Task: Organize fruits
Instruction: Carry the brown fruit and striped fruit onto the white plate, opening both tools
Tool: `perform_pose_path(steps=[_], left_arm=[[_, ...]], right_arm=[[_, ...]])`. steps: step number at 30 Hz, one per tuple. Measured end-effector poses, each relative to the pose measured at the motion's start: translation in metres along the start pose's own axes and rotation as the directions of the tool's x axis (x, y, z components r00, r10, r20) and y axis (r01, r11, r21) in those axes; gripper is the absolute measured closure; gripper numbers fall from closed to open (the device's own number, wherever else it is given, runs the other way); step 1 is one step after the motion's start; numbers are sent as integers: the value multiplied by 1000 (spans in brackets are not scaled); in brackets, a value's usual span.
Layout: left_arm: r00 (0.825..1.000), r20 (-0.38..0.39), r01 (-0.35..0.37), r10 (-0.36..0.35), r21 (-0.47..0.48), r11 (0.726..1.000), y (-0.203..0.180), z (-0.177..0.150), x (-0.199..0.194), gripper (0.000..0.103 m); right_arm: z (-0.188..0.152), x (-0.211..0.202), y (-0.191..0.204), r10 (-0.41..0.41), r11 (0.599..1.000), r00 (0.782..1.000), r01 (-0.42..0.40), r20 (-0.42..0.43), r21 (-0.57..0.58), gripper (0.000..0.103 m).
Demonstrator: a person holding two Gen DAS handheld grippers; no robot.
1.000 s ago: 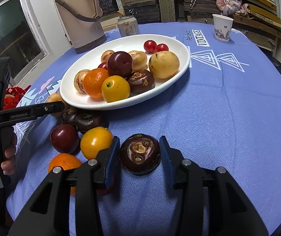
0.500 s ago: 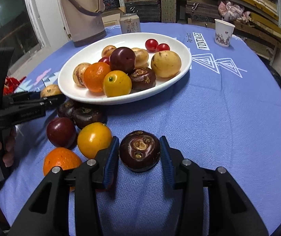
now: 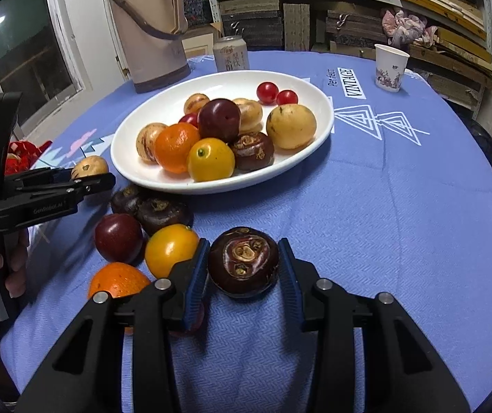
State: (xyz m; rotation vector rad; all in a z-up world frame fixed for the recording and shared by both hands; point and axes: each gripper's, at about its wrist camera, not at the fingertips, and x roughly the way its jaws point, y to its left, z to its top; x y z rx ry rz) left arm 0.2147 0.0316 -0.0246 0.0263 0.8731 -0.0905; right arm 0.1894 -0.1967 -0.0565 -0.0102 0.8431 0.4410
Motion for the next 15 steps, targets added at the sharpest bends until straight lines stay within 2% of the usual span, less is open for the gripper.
perform_pose_path(steps=[9, 15], left_arm=[[999, 52, 11, -13, 25, 1000, -5, 9, -35, 59], [995, 93, 27, -31, 49, 998, -15, 29, -53, 59]], right_arm=[[14, -25, 8, 13, 1000, 998, -12, 55, -21, 63], [44, -50, 16, 7, 998, 994, 0, 113, -64, 63]])
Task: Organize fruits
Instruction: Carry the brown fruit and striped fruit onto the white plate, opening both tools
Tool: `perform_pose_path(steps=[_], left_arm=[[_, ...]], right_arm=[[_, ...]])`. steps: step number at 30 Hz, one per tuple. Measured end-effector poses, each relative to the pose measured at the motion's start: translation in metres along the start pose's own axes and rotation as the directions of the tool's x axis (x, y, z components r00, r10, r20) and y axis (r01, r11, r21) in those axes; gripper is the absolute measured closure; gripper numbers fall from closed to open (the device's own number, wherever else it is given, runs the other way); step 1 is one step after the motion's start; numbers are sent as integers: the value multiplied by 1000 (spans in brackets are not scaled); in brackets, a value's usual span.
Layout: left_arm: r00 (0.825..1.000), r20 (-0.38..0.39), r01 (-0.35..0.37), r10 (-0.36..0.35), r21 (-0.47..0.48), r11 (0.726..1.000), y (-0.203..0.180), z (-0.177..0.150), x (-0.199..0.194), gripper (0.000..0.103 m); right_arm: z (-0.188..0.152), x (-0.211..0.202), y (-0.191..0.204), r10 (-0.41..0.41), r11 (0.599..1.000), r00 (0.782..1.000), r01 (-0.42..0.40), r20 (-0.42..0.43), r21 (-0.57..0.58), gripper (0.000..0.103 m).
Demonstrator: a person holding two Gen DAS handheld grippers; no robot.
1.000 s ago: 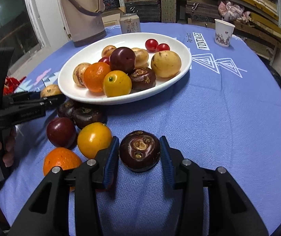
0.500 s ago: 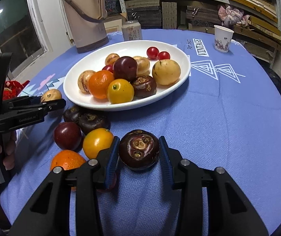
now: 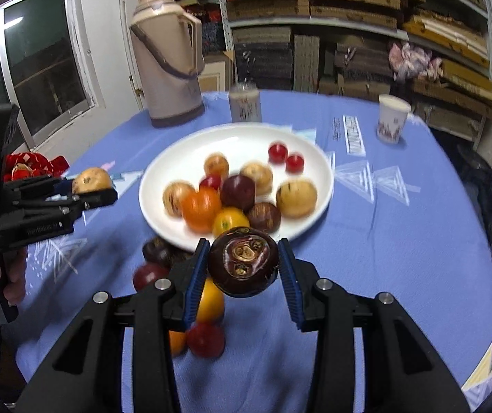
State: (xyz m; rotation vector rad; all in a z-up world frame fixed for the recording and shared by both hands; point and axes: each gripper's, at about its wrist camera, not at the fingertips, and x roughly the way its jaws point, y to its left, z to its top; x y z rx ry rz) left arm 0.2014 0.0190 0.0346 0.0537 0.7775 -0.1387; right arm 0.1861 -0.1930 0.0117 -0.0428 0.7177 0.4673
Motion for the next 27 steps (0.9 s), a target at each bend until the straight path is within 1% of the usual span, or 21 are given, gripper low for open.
perform_pose_path(steps=[5, 8, 11, 14, 17, 21, 24, 27], left_arm=[[1000, 14, 13, -13, 1, 1000, -7, 20, 2, 59], [999, 8, 33, -33, -26, 999, -8, 34, 16, 59], [1000, 0, 26, -26, -53, 998, -8, 41, 32, 59], [999, -22, 32, -34, -86, 996, -4, 44, 48, 59], [999, -41, 15, -19, -93, 996, -1, 43, 62, 59], [998, -55, -1, -5, -110, 994, 4, 43, 72, 59], [998, -57, -20, 14, -107, 994, 5, 44, 76, 59], [998, -59, -24, 18, -106, 994, 4, 45, 78, 59]], right_arm=[[30, 0, 1, 5, 1000, 1000, -5, 27, -11, 63], [46, 13, 0, 7, 1000, 999, -6, 32, -5, 64], [57, 33, -5, 23, 999, 1000, -24, 17, 28, 64], [63, 50, -6, 31, 999, 1000, -31, 2, 43, 63], [65, 64, -9, 24, 999, 1000, -23, -13, 45, 63], [69, 82, -17, 7, 998, 999, -5, -33, 61, 63], [69, 91, -20, -1, 998, 999, 3, -44, 67, 63], [68, 97, -22, -9, 998, 999, 12, -49, 67, 63]])
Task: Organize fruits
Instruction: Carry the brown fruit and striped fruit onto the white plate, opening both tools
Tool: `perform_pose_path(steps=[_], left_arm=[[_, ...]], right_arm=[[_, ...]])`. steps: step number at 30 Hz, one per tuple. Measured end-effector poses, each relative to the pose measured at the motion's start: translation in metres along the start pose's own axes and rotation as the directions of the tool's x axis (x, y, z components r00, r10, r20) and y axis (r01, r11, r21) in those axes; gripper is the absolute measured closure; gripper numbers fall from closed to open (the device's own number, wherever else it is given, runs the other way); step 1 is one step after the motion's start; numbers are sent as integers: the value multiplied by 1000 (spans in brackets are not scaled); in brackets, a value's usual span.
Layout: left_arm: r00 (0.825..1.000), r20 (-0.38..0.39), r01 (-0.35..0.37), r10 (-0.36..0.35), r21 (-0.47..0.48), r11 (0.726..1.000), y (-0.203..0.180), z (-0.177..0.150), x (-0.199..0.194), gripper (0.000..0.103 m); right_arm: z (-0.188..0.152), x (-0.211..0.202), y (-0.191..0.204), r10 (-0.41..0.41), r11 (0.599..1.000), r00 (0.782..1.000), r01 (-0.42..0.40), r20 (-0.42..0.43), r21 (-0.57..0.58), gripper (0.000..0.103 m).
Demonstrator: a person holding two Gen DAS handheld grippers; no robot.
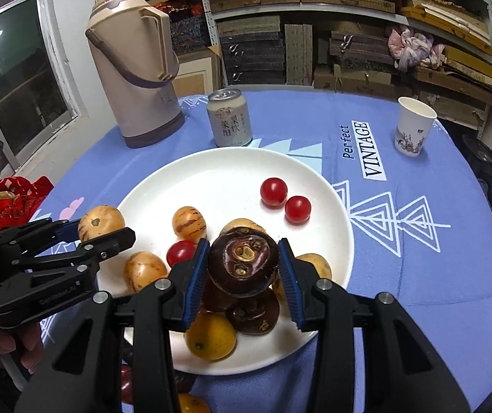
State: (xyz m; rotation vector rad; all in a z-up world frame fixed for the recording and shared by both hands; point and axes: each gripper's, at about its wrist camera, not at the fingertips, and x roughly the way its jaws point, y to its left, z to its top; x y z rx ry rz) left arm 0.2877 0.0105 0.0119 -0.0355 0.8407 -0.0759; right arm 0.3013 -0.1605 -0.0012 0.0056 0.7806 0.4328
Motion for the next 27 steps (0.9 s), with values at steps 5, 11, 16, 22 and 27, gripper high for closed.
perform_pose_path(steps=[5, 11, 16, 22, 27], left_arm=[[1000, -2, -1, 1, 4, 1000, -5, 3, 4, 59], [1000, -3, -2, 2, 2, 1000, -5, 1, 5, 59], [999, 21, -25, 24, 17, 1000, -9, 1, 2, 22], [998, 67, -22, 20, 30, 999, -12, 0, -9, 21], [998, 64, -27, 26, 20, 999, -9, -6, -18, 18]], right_arm=[[0, 5, 3, 3, 1000, 1000, -3, 6, -4, 63], [0, 2, 2, 17, 1000, 1000, -17, 19, 1, 63], [-1, 1, -5, 61, 997, 997, -62, 40, 39, 54], [-3, -12, -5, 70, 997, 995, -73, 66, 36, 51], [-10, -23, -5, 68, 997, 995, -71, 79, 33, 46]])
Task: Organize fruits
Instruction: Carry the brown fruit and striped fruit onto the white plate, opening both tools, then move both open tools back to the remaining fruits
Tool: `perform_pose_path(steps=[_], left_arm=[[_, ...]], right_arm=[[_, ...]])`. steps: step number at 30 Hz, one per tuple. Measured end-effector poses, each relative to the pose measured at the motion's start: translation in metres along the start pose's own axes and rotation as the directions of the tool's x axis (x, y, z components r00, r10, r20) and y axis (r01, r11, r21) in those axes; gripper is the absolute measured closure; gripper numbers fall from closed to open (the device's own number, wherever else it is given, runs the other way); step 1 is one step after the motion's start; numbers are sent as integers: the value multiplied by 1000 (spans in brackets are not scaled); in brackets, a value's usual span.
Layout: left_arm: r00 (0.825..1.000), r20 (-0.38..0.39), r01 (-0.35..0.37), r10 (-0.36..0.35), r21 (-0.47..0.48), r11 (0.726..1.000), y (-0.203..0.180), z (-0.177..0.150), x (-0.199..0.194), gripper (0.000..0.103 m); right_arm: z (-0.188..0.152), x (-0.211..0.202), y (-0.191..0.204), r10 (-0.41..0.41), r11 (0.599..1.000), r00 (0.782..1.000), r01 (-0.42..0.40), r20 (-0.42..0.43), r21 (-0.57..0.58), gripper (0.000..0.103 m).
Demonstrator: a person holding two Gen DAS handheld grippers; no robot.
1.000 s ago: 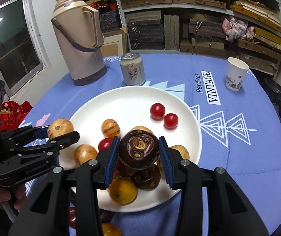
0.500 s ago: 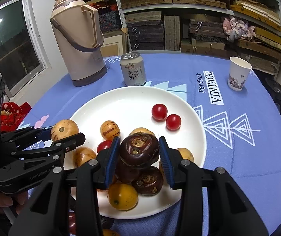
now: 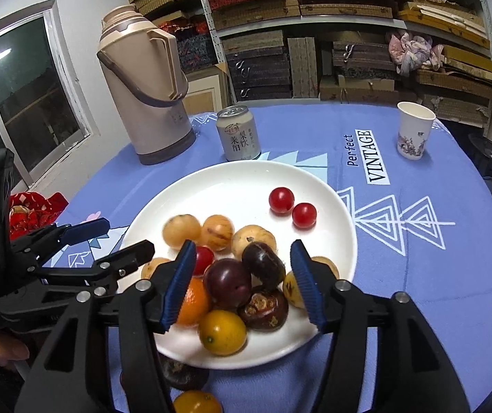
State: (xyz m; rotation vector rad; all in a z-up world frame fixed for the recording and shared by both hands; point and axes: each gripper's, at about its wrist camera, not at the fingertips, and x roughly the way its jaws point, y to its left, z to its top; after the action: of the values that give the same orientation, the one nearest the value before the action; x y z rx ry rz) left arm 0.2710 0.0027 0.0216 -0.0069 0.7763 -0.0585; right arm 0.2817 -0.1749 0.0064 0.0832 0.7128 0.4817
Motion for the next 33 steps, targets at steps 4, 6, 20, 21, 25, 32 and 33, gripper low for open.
perform_pose_path(steps=[4, 6, 20, 21, 25, 32, 33], left_arm=[[1000, 9, -8, 8, 7, 1000, 0, -10, -14, 11], [1000, 14, -14, 14, 15, 1000, 0, -17, -21, 10], [1000, -3, -8, 8, 0, 1000, 4, -63, -44, 4], [1000, -2, -7, 7, -3, 1000, 5, -65, -44, 4], [1000, 12, 3, -3, -6, 1000, 6, -71, -45, 4], [999, 10, 42, -42, -17, 999, 12, -77, -47, 4], [998, 7, 63, -62, -27, 998, 13, -76, -48, 4]], right_arm=[[-7, -13, -1, 7, 1000, 1000, -7, 11, 5, 40], [-12, -21, 1, 9, 1000, 1000, -9, 17, 2, 38], [-77, -62, 17, -38, 998, 999, 37, -22, -57, 16], [-85, -65, 18, -46, 997, 998, 43, -32, -69, 16], [-106, -73, 20, -60, 994, 997, 54, -57, -93, 16], [-136, -79, 18, -100, 988, 990, 87, -103, -125, 16], [-139, -80, 19, -95, 989, 990, 81, -108, -126, 16]])
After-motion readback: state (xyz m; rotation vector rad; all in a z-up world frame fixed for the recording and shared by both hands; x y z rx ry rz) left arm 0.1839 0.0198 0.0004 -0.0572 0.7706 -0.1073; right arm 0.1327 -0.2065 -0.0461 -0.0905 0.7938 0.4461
